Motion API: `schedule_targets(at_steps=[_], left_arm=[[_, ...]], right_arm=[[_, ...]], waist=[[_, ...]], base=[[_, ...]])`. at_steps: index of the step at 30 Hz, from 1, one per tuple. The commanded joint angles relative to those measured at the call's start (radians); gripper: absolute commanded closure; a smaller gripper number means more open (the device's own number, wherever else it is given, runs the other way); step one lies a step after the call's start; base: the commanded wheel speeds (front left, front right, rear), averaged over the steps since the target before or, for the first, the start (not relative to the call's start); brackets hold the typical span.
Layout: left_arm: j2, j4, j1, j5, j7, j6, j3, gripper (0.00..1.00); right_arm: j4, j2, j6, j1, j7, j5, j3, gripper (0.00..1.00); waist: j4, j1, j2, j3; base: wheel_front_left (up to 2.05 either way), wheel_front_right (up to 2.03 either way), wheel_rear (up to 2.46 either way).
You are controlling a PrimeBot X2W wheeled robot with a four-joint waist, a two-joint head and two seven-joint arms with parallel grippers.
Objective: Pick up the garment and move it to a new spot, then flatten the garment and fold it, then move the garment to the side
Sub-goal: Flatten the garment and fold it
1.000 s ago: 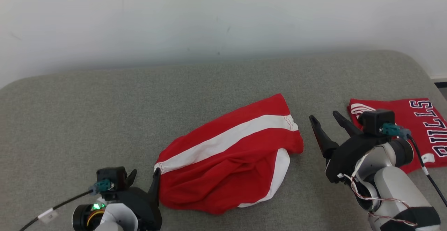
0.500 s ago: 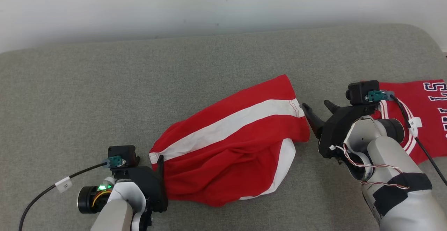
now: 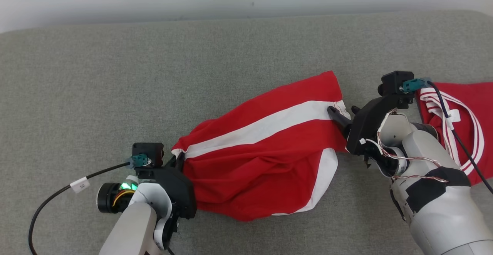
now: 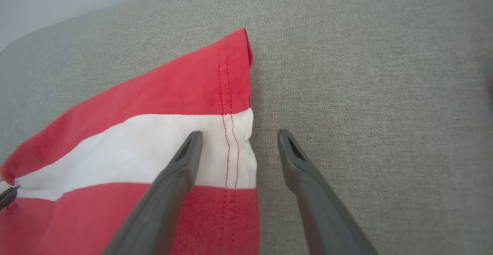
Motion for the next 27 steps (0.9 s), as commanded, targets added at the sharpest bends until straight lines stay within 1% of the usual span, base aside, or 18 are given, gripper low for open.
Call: schedule_targets(at_steps=[1, 14, 15, 18, 23, 27], left_arm=[[-0.005, 0.019, 0.008, -0.006, 0.006, 0.001, -0.006, 1.0], [0.005, 0.034, -0.013, -0.012, -0.008, -0.003, -0.023, 1.0], [0.005, 0.035, -0.013, -0.013, -0.008, -0.004, -0.025, 1.0], [0.007, 0.036, -0.011, -0.016, -0.011, -0.004, -0.027, 1.0], [0.016, 0.029, -0.011, -0.022, -0.013, 0.0, -0.026, 1.0], [0.021, 0.024, -0.015, -0.024, -0.013, 0.003, -0.03, 1.0]], right_arm=[[0.004, 0.007, -0.002, -0.007, 0.004, 0.01, -0.002, 0.0], [0.064, 0.031, -0.002, -0.029, 0.029, 0.093, -0.038, 0.0], [0.063, 0.028, -0.002, -0.028, 0.035, 0.092, -0.037, 0.0], [0.06, 0.005, -0.003, -0.033, 0.042, 0.042, -0.013, 0.0], [0.06, 0.027, -0.003, -0.04, 0.079, 0.014, 0.001, 0.0], [0.063, 0.06, -0.003, -0.045, 0.083, 0.04, -0.027, 0.0]], waist=[[0.006, 0.0, -0.0001, 0.011], [-0.005, 0.0, -0.0001, 0.033], [-0.006, 0.0, -0.0001, 0.033], [-0.01, 0.0, -0.0001, 0.033], [-0.019, 0.0, -0.0001, 0.039], [-0.018, 0.0, -0.0001, 0.05]], base=[[0.0, 0.0, 0.0], [0.0, 0.0, 0.0], [0.0, 0.0, 0.0], [0.0, 0.0, 0.0], [0.0, 0.0, 0.0], [0.0, 0.0, 0.0]])
